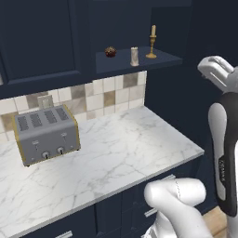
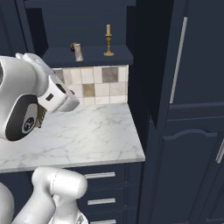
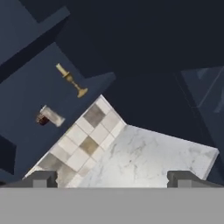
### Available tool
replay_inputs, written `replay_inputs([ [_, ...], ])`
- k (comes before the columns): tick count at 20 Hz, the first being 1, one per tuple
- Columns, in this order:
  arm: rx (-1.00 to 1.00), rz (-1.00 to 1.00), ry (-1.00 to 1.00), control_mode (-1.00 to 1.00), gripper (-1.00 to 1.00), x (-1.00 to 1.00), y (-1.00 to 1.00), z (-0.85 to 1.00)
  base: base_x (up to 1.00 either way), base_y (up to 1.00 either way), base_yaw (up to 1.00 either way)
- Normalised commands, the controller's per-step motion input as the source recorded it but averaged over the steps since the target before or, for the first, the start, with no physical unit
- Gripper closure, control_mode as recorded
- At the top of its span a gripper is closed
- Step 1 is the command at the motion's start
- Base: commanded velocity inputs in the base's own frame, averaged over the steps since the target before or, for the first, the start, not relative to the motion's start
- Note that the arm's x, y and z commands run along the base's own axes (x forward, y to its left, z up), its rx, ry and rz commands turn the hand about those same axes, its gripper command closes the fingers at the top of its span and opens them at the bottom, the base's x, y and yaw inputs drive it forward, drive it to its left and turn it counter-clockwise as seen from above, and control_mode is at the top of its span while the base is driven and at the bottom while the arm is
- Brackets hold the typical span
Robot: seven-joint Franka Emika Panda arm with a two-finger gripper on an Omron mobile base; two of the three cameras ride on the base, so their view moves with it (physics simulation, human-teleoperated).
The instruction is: Pick the candle and candle from the dining table and place them in the open cabinet. Close the cabinet after placing the objects.
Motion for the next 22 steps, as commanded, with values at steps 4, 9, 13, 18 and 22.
replay_inputs([
  [4,0.18,-0.11,-0.1,-1.0,-1.0,-0.34,-0.09,0.0,0.0,0.0,0.0],
  [9,0.19,-0.12,-0.16,-1.0,-1.0,-0.37,-0.18,0.0,0.0,0.0,0.0],
  [13,0.14,-0.11,-0.12,-1.0,-1.0,-0.42,-0.12,0.03,0.0,0.0,0.0],
  [18,0.15,-0.15,-0.02,-1.0,-1.0,-0.1,-0.22,0.18,0.0,0.0,0.0],
  [22,0.16,-0.13,0.0,-1.0,-1.0,-0.13,-0.36,0.21,0.0,0.0,0.0],
])
